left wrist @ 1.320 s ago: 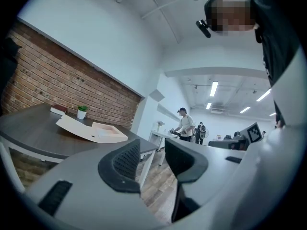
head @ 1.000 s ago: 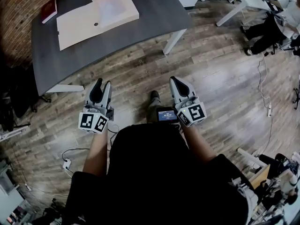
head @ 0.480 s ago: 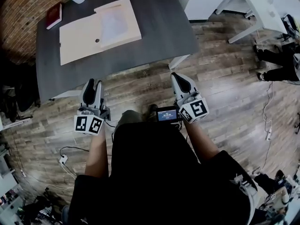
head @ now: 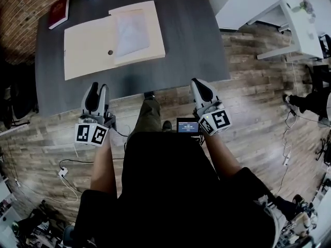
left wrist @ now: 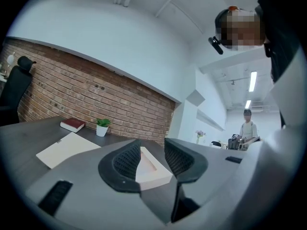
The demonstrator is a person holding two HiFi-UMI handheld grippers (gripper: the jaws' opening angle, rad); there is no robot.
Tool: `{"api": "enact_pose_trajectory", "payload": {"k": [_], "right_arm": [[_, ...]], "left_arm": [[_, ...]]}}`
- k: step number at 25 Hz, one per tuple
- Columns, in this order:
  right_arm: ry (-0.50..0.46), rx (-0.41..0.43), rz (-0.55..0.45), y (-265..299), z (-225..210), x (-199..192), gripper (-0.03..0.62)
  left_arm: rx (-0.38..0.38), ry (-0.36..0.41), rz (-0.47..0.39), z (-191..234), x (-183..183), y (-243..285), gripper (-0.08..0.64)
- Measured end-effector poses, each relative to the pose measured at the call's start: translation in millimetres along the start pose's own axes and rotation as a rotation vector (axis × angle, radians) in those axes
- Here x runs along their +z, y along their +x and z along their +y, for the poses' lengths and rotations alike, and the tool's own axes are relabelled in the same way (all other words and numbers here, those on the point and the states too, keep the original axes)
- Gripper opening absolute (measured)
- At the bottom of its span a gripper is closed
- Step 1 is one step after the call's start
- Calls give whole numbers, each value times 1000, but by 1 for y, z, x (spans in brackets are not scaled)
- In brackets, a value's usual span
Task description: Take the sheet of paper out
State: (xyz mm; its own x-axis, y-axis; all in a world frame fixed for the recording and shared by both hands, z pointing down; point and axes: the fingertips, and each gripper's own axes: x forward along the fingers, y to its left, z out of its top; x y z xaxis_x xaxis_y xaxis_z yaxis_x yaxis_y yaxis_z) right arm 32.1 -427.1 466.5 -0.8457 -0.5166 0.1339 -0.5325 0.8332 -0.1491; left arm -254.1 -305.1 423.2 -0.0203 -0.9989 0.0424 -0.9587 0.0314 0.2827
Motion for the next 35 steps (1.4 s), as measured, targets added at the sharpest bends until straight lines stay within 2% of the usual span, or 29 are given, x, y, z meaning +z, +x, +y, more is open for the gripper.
{"api": "enact_pose_trajectory", "payload": {"k": [6, 12, 16, 20, 25, 28, 31, 35], "right_arm": [[-37, -17, 32, 76, -17, 30, 3], [-52, -25, 69, 148, -29, 40, 3], [-57, -18, 82, 185, -26, 37, 3], [-75, 6, 103, 206, -26, 34, 3], [-47, 75, 99, 239, -22, 25, 3], [-48, 93, 158, 255, -26, 7, 3], [-34, 123, 175, 271, -27, -2, 3], [-13, 143, 186, 288, -37, -10, 4]], "left_arm": [[-56, -66, 80, 57, 4, 71, 150], [-106, -140, 231, 109, -6, 134, 150], [-160, -185, 332, 131, -26, 157, 150], [-202, -255, 458, 134, -57, 171, 152], [-259, -322, 636, 137, -99, 185, 152], [-269, -390, 739, 140, -126, 189, 150], [-278, -470, 839, 140, -151, 188, 150], [-264, -503, 956, 141, -177, 187, 150]]}}
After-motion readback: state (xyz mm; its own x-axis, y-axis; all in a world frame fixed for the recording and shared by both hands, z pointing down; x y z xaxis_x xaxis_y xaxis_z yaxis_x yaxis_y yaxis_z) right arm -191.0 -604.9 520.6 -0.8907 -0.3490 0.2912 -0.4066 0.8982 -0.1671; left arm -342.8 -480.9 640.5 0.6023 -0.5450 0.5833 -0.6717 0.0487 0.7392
